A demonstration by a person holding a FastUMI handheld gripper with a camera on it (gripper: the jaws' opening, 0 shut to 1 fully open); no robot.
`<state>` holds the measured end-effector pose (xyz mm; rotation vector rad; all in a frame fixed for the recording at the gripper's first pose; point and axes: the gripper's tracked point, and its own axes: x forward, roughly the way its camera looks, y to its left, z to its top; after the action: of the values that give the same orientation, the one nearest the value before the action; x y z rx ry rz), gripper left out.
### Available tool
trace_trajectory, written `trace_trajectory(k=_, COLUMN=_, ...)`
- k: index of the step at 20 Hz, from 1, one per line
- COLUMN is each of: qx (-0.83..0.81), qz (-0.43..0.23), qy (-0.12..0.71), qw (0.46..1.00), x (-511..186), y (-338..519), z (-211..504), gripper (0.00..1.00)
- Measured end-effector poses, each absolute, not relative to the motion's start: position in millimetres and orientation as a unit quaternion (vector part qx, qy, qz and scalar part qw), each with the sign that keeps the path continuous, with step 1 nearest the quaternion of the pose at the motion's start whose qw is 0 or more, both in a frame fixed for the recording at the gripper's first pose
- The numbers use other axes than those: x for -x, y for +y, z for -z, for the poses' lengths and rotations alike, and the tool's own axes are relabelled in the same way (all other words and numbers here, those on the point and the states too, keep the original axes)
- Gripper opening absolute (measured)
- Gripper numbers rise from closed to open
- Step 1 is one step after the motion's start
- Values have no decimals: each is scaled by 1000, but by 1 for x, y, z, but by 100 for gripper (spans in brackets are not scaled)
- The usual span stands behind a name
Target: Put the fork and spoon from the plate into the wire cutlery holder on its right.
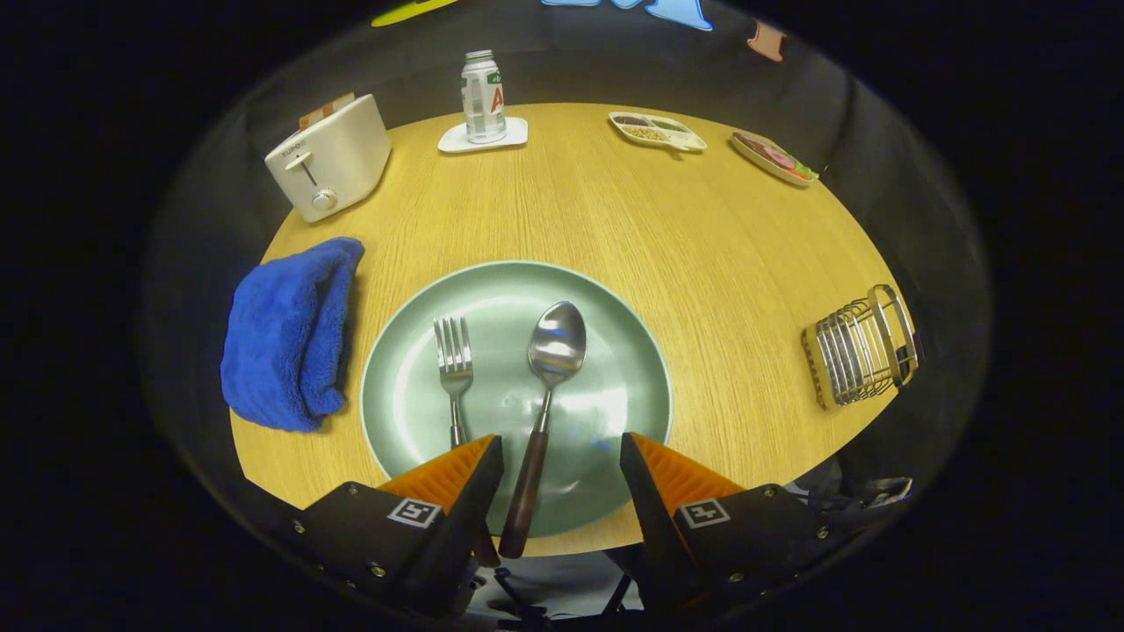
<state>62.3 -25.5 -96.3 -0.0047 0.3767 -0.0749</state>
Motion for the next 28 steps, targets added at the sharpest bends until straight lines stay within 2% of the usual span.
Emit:
trace_trajectory(k=3, qx=14, qz=29, qy=201, qw=979, x=-67, y=-22, z=103, gripper=83)
trace_trajectory(k=5, qx=27, qz=31, qy=207, qw=977, x=-70, y=-21, z=105, gripper=77)
trace_trajectory(k=8, qx=34, qz=29, qy=215, qw=976, x=-73, y=-21, z=110, gripper=77)
trace_trajectory(k=9, qx=36, qz=25, qy=221, qw=974, x=-73, y=-18, z=112, gripper=75)
trace_trajectory(k=10, qx=38, qz=23, qy=229, qw=973, x=-71, y=-19, z=114, gripper=67)
trace_trajectory(k=12, qx=31, qz=24, qy=228, qw=973, x=-78, y=-21, z=118, gripper=66)
trace_trajectory(k=13, qx=29, qz=15, qy=228, qw=973, x=-73, y=-17, z=115, gripper=59)
trace_trajectory(k=14, qx=31, qz=11, qy=230, qw=973, x=-76, y=-16, z=114, gripper=37)
trace_trajectory(k=15, qx=35, qz=9, qy=232, qw=972, x=-78, y=-16, z=118, gripper=32)
trace_trajectory(k=16, qx=40, qz=13, qy=235, qw=971, x=-72, y=-17, z=113, gripper=17)
trace_trajectory(k=19, qx=55, qz=27, qy=235, qw=970, x=-78, y=-22, z=113, gripper=17)
trace_trajectory(k=20, qx=63, qz=27, qy=236, qw=969, x=-78, y=-22, z=114, gripper=5)
trace_trajectory(k=28, qx=87, qz=37, qy=193, qw=977, x=-69, y=-28, z=108, gripper=5)
